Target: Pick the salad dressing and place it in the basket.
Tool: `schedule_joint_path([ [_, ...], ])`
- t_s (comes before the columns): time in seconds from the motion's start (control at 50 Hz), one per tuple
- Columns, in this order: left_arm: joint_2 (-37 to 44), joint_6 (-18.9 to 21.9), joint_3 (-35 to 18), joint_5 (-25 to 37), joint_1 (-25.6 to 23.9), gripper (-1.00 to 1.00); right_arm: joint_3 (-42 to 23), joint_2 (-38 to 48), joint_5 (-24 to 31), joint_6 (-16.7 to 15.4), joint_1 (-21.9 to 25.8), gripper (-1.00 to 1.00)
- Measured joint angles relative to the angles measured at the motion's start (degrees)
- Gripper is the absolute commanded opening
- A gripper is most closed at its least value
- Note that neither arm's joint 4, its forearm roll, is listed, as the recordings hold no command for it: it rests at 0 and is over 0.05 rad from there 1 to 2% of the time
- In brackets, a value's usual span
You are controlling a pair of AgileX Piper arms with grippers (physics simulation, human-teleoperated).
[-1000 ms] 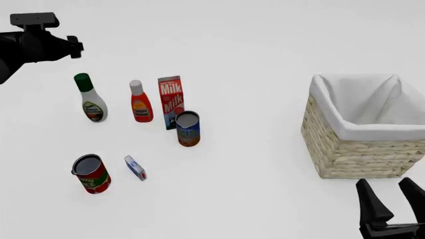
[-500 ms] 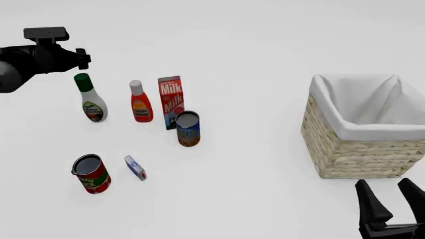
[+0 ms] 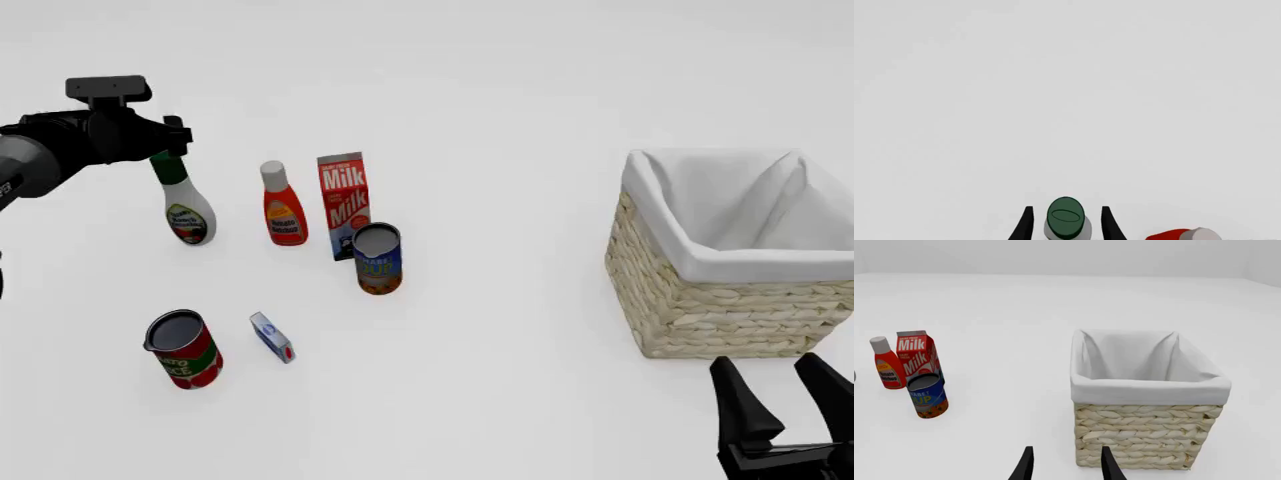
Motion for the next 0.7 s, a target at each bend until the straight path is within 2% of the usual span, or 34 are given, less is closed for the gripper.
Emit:
schedule_joint_path([
  [0.7,1.6,-0.3,2.1,-1.9,0.1,1.0,0.0,-1.9,1.4,-0.3,0.0,1.0],
])
